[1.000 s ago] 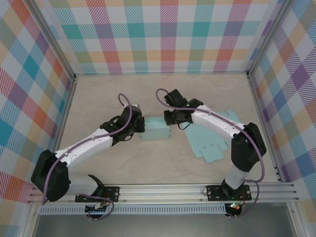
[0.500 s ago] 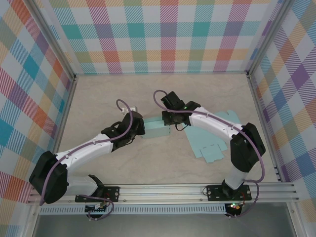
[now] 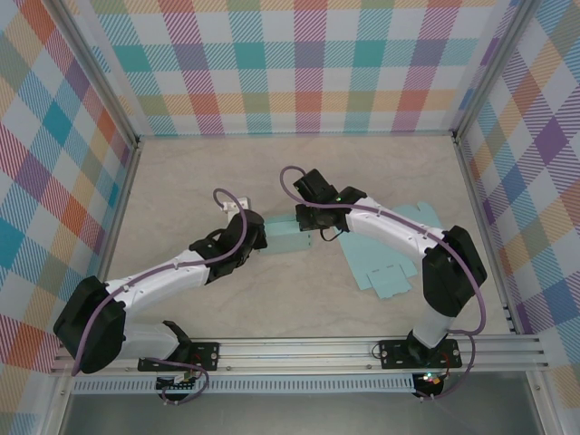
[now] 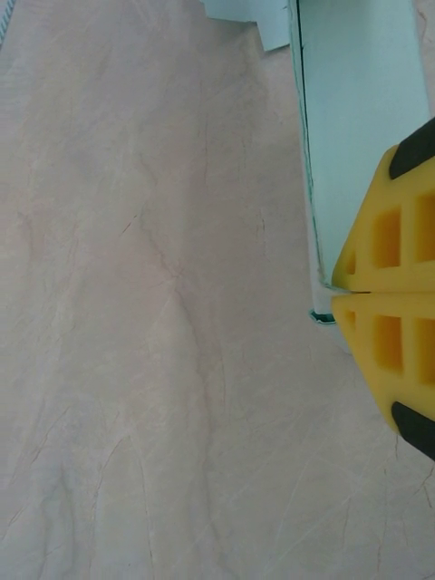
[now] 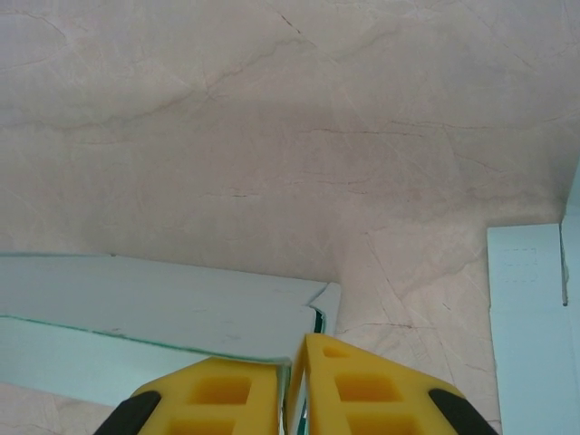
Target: Fold the paper box
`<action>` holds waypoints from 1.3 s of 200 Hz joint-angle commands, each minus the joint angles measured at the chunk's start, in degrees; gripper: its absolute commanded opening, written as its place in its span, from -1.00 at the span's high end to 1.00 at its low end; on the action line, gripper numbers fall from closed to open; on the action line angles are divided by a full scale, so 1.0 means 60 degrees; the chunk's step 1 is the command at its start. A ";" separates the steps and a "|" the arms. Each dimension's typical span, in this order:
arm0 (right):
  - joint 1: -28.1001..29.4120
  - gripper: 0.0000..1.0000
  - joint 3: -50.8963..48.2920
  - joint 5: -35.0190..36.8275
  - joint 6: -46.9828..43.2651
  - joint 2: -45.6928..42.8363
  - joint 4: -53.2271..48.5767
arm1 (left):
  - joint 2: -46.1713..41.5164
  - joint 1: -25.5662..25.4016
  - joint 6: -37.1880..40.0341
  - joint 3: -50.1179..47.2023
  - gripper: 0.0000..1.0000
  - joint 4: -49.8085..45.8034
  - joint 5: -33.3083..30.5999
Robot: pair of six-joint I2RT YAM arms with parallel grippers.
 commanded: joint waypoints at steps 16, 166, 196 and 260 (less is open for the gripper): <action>0.0184 0.69 0.0267 -0.0688 0.0250 0.0199 0.0530 | 0.0160 -0.0530 -0.0117 -0.0316 1.00 0.0699 -0.0489; 0.0520 0.86 -0.2468 0.0708 -0.0210 -0.0590 0.2826 | 0.0214 -0.0795 -0.0725 -0.0947 1.00 0.0701 -0.1020; 0.0535 0.88 -0.2370 0.0990 -0.0226 -0.0484 0.2718 | -0.0174 -0.0802 -0.0801 -0.1195 0.88 0.0797 -0.0662; 0.0583 0.89 -0.2265 0.1156 -0.0213 -0.0399 0.2540 | -0.1277 -0.0799 -0.0886 -0.0391 -0.02 -0.0140 -0.0111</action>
